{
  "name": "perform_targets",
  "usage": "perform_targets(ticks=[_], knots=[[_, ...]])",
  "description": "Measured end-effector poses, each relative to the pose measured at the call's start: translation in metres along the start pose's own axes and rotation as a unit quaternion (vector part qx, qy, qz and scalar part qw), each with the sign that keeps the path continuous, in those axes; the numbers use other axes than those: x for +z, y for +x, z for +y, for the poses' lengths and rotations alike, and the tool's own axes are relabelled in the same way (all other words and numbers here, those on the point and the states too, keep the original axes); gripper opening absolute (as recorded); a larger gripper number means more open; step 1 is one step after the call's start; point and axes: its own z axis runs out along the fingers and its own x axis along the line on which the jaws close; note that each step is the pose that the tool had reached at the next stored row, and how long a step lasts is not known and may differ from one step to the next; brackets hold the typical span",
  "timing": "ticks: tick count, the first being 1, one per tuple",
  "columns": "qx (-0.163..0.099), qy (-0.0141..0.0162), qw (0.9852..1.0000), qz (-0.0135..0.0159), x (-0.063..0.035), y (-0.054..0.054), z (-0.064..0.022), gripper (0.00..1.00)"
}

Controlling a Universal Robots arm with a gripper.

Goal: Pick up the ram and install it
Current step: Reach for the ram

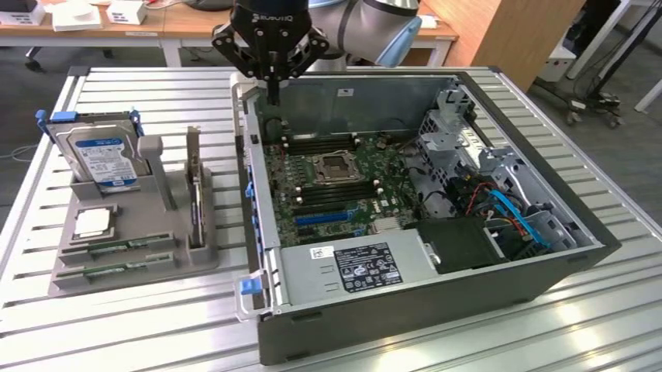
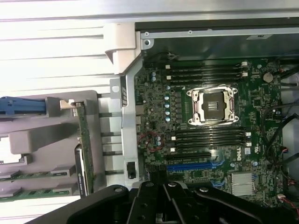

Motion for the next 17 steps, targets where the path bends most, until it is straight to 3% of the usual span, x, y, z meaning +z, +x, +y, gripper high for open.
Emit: perform_targets(ticks=[17], knots=[[0.0, -0.0001, 1.0, 0.0, -0.0006, 0.035, -0.0026, 0.09]])
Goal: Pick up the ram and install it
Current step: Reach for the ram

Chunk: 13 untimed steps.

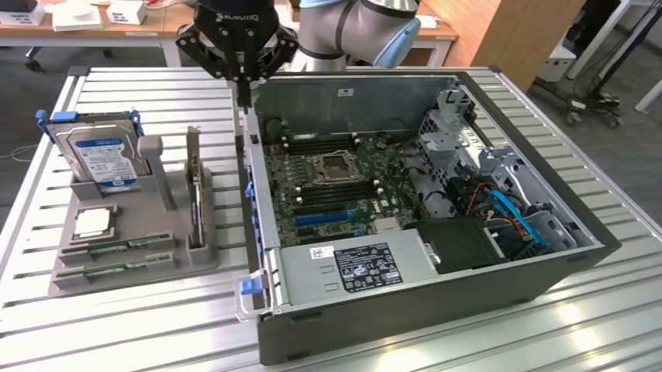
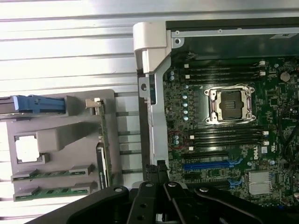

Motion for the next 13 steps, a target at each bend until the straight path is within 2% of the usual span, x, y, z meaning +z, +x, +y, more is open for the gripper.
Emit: perform_targets(ticks=[13], knots=[[0.0, 0.0, 1.0, 0.0, -0.0003, 0.03, -0.0022, 0.09]])
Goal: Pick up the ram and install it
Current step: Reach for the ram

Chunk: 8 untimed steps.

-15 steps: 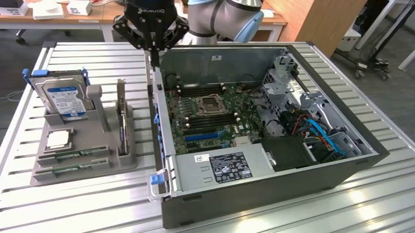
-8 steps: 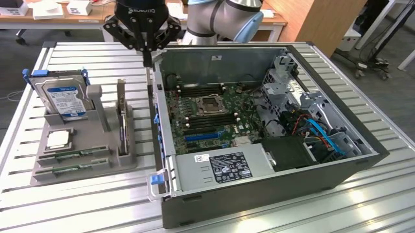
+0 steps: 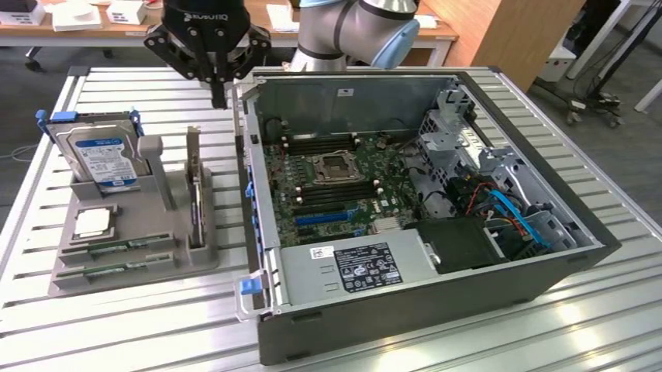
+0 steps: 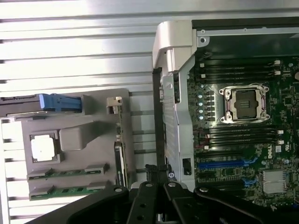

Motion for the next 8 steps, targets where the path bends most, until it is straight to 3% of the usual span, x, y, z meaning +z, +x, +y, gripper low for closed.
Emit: perform_targets(ticks=[8], knots=[[0.0, 0.0, 1.0, 0.0, -0.0002, 0.017, -0.0012, 0.09]])
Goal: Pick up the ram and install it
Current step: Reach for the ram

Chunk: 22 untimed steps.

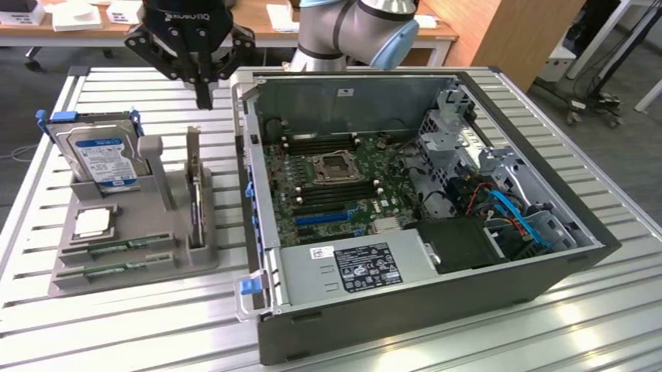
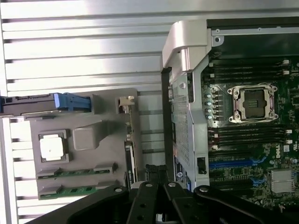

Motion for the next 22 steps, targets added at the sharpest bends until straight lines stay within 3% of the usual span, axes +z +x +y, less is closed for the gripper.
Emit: perform_targets(ticks=[22], knots=[[0.0, 0.0, 1.0, 0.0, -0.0006, 0.038, -0.0029, 0.09]])
